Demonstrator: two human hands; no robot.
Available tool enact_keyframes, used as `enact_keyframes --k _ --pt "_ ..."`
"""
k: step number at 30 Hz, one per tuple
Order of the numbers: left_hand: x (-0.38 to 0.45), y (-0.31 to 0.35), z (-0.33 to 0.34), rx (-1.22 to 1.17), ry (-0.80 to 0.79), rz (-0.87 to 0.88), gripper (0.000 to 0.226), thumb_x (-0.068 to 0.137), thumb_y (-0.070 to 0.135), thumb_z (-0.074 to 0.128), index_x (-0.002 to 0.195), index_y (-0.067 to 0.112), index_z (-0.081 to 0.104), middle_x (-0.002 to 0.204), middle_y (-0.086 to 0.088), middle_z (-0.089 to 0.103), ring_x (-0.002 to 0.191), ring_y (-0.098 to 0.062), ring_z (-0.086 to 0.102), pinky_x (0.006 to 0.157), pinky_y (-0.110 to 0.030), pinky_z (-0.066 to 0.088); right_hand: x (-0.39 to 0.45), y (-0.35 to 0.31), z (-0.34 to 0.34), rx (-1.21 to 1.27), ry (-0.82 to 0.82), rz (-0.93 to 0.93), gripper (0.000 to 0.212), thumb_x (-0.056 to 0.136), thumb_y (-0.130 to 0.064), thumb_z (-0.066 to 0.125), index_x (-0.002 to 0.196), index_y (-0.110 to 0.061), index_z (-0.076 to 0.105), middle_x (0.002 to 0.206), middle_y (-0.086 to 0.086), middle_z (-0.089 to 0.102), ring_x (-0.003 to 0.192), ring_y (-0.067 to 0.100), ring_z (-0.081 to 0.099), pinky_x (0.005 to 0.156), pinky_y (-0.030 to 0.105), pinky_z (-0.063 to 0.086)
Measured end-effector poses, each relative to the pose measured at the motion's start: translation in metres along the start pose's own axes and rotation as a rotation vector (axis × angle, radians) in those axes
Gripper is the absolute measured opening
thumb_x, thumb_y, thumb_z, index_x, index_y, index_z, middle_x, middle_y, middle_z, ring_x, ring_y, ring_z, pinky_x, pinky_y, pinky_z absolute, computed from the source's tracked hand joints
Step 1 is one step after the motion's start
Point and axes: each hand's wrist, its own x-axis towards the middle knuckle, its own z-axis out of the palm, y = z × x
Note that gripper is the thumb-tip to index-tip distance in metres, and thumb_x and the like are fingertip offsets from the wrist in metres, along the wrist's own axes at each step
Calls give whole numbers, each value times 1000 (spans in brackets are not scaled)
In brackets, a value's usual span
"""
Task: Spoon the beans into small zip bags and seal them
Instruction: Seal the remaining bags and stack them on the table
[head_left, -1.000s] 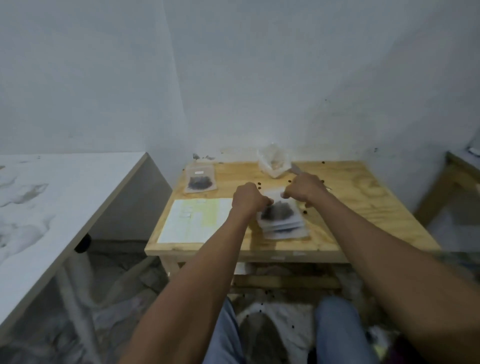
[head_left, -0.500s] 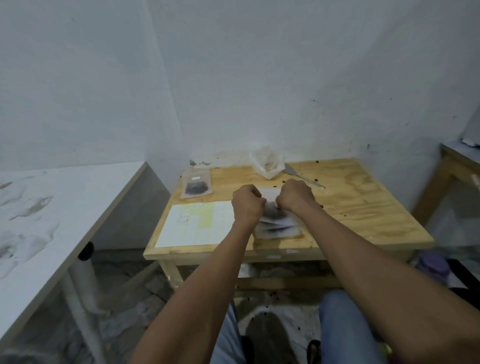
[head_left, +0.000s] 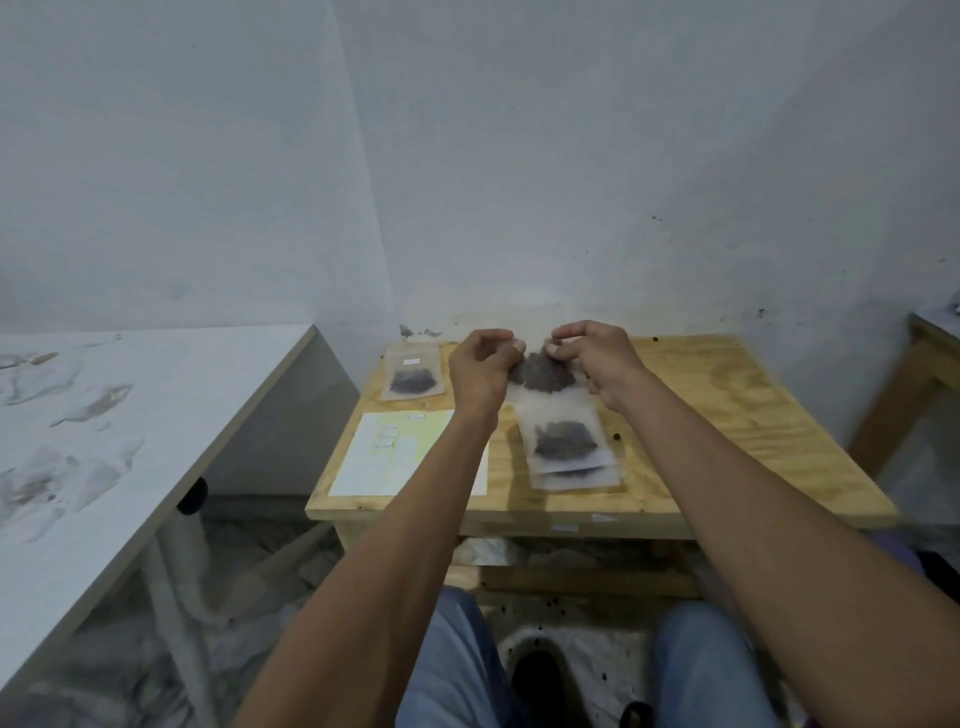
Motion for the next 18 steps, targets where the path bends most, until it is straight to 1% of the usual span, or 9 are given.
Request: enact_keyframes --k 2,3,4,5,7,8,10,13,18 --pt "6 5 -15 5 17 -11 24 91 26 76 108 12 65 87 -6 73 70 -13 67 62 -28 54 6 -2 9 79 19 -47 24 83 11 70 87 -12 72 94 10 71 96 28 69 85 35 60" --pt "13 3 -28 20 38 -31 28 94 33 72 111 13 62 90 -7 74 70 -15 68 61 -31 55 10 -2 13 102 25 -53 27 83 13 68 86 -13 72 95 9 70 100 28 68 91 37 57" --pt "18 1 -42 72 73 -38 28 96 35 68 112 13 61 91 -10 75 70 -18 68 61 -35 57 12 -2 17 126 22 -48 29 84 14 65 85 -14 73 95 8 70 100 27 67 90 36 57" --pt "25 -3 -59 175 119 -29 26 97 33 66 111 12 60 91 -11 75 70 -21 69 63 -38 59 14 -1 20 146 13 -40 29 85 13 64 86 -15 73 95 7 70 98 25 66 84 34 57" --pt "36 -12 -96 514 192 -12 23 94 29 69 109 15 60 91 -6 73 77 -21 67 73 -41 58 16 0 26 171 -9 -37 31 85 12 63 86 -16 75 95 5 71 95 22 65 78 31 55" --pt "38 -15 -114 690 222 -29 24 92 25 70 111 16 60 96 -5 71 82 -21 66 74 -36 54 18 1 29 171 -15 -41 31 85 12 63 86 -17 75 96 5 71 95 21 65 80 33 56" --pt "40 -25 -144 945 239 -92 34 91 11 67 124 13 61 113 -10 69 92 -24 64 72 -32 47 21 4 34 151 -22 -49 32 84 11 64 86 -18 76 96 4 71 96 21 65 89 39 56" --pt "41 -41 -171 1105 175 -155 50 88 3 68 136 15 56 125 -13 65 104 -29 65 78 -37 53 26 8 42 137 -39 -53 33 83 11 64 85 -19 76 95 3 70 95 21 64 92 38 55" --pt "44 -48 -171 1143 190 -144 57 84 -3 67 135 18 57 115 -10 70 102 -28 67 76 -36 55 32 14 51 96 -64 -53 33 81 10 66 85 -20 78 99 4 72 101 22 66 98 41 54"
